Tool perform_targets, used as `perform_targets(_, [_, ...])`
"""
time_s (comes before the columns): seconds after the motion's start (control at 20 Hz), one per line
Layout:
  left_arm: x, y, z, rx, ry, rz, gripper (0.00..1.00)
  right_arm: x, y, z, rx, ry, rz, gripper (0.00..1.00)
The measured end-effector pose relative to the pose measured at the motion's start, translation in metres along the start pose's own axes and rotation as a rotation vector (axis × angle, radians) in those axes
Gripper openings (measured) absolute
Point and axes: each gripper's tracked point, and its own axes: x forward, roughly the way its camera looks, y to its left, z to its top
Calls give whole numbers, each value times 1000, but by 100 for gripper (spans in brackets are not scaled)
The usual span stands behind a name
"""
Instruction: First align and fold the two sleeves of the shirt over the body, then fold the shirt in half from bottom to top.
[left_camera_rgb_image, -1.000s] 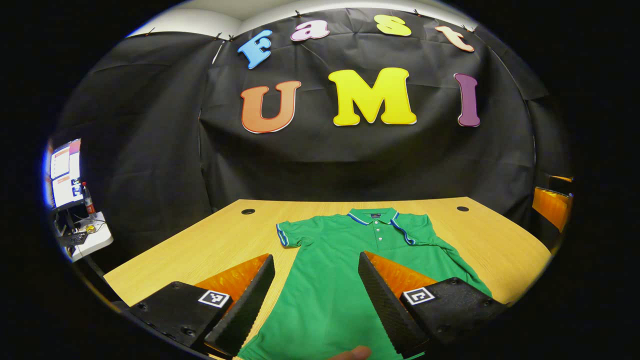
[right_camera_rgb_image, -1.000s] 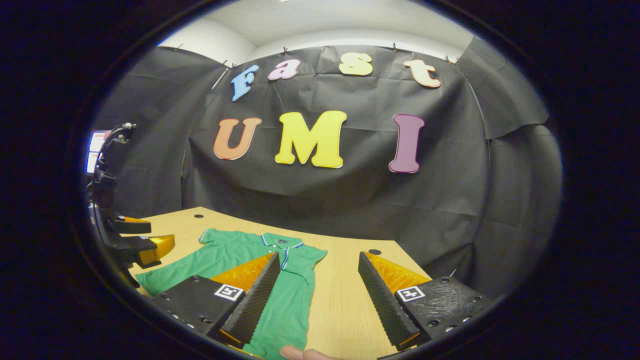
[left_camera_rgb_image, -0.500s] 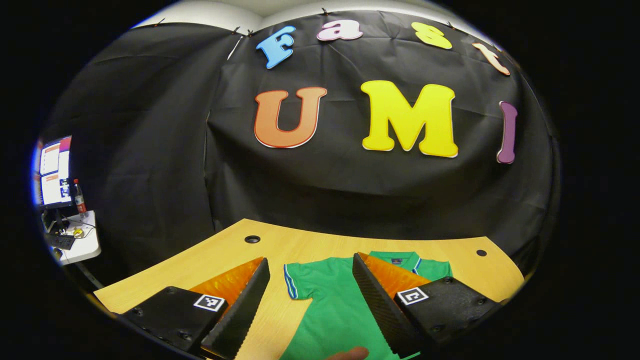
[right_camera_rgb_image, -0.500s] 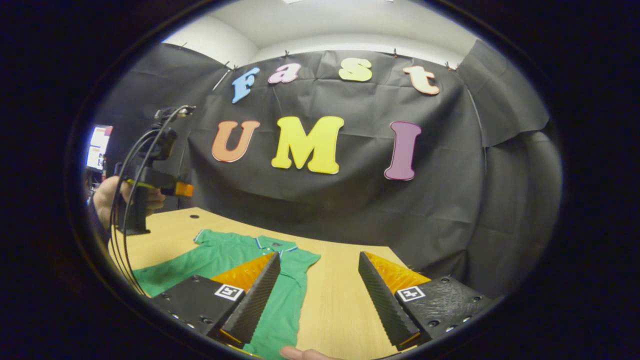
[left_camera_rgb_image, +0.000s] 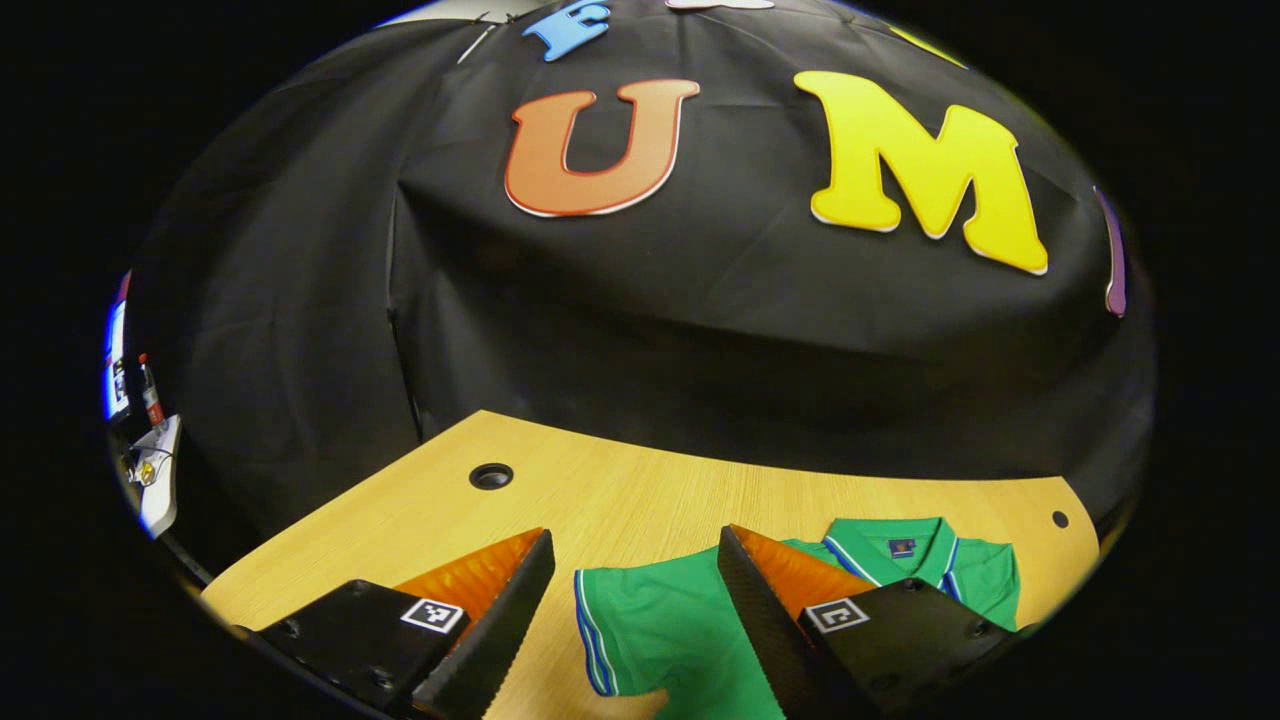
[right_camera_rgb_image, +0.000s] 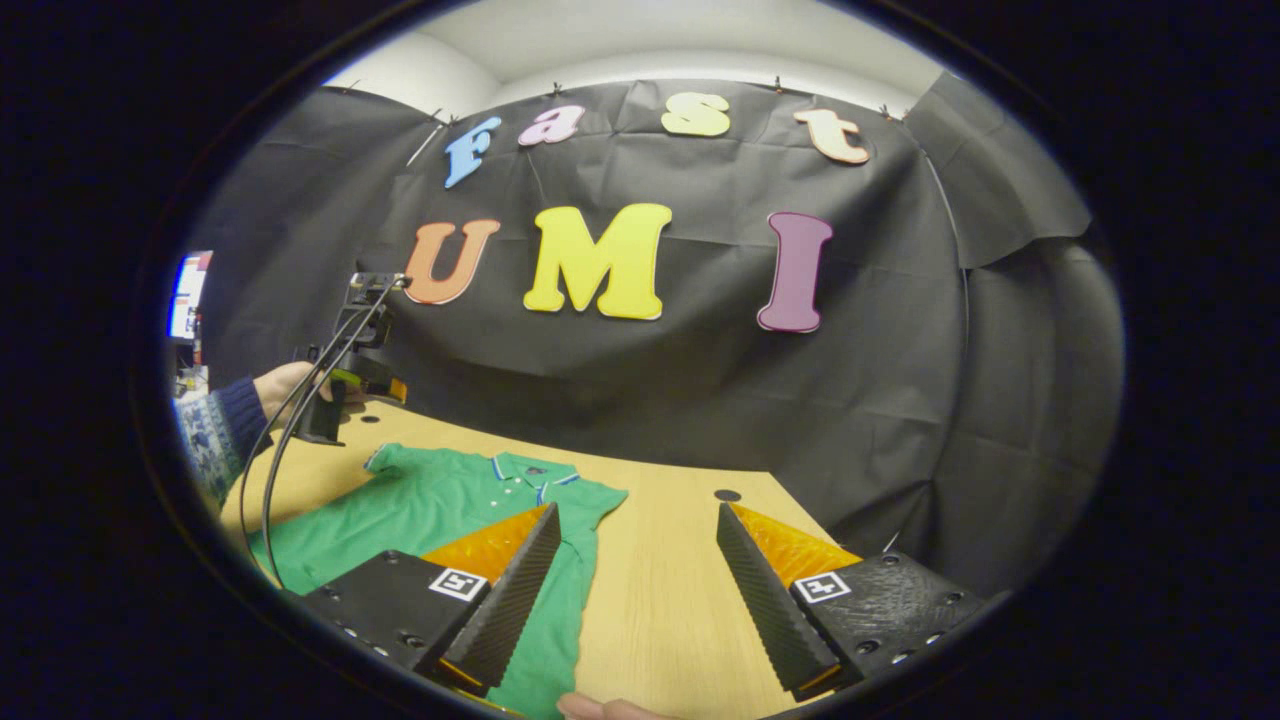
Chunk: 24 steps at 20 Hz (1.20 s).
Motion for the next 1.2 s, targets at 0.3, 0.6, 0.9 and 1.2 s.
perform_targets(0.3, [36, 16, -66, -23, 177, 38, 100, 17, 3, -15, -13, 19, 11, 95])
perform_targets(0.6, [45, 22, -104, -64, 266, 47, 90, 22, 9, -23, 17, 40, 41, 95])
perform_targets(0.9, [46, 10, -105, 0, 301, 10, 31, 25, 8, -23, 33, 36, 43, 95])
perform_targets(1.2, [37, 7, -84, 16, 255, 46, 9, 20, 4, -14, 22, 7, 37, 96])
